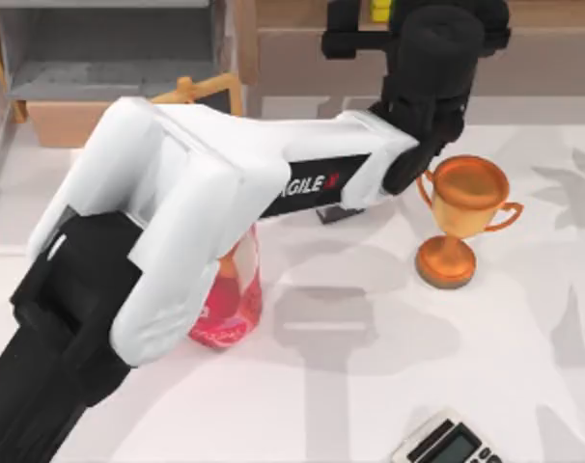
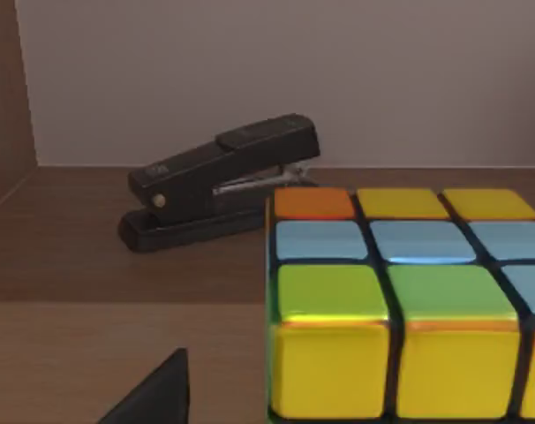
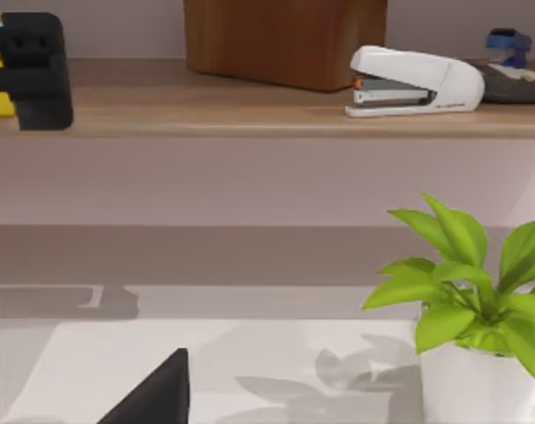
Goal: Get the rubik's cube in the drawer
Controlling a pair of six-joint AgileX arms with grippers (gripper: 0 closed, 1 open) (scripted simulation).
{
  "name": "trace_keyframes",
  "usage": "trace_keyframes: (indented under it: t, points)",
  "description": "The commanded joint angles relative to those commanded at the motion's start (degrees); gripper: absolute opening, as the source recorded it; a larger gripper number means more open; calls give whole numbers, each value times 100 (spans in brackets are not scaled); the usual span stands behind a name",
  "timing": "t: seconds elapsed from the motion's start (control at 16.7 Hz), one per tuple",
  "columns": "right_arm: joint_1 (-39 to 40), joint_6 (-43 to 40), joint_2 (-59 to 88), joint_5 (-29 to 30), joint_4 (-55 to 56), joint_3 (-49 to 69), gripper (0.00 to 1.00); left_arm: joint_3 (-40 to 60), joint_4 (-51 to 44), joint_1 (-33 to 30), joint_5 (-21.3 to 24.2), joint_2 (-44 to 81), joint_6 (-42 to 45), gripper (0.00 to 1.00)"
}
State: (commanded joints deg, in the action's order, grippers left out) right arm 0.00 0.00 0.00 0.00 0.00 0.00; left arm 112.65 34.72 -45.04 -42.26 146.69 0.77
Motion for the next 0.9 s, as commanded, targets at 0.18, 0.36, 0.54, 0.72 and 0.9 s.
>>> trace_keyframes:
  t: [0.18, 0.36, 0.54, 0.72, 0.9]
  points:
    - [0, 0, 0, 0, 0, 0, 100, 456, -147, 110, 107, 314, -10, 100]
    - [0, 0, 0, 0, 0, 0, 100, 518, -164, 118, 126, 381, -15, 100]
    - [0, 0, 0, 0, 0, 0, 100, 518, -164, 118, 126, 381, -15, 92]
    - [0, 0, 0, 0, 0, 0, 100, 518, -164, 118, 126, 381, -15, 70]
    - [0, 0, 0, 0, 0, 0, 100, 518, -164, 118, 126, 381, -15, 47]
